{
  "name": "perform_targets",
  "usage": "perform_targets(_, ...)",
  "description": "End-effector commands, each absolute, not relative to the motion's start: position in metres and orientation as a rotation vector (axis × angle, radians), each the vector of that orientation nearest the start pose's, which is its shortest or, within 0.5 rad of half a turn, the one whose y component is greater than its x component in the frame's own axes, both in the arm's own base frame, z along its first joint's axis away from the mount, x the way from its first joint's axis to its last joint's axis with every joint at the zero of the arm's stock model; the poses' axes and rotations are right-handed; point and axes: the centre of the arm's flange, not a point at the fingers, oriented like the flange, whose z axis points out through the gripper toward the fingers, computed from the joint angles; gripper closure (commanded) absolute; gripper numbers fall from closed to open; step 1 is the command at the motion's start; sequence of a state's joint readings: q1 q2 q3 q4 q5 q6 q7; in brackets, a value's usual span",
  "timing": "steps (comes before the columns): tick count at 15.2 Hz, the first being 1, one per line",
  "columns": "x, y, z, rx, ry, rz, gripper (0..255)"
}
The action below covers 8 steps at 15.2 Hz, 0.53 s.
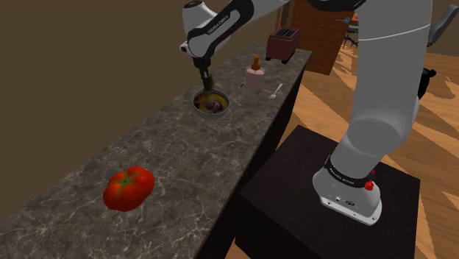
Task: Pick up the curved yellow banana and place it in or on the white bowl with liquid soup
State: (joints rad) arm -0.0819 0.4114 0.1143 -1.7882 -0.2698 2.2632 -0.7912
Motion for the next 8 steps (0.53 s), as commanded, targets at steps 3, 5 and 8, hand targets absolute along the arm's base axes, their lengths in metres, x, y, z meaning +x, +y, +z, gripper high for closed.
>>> perform_targets(3, 0.655, 0.001, 0.311, -2.932, -1.563, -0.003, 255)
perform_targets(5, 0.655, 0.001, 0.301, -2.932, -1.563, -0.003, 255)
perform_targets(8, 0.655, 0.001, 0.285, -2.932, -1.563, -0.003, 255)
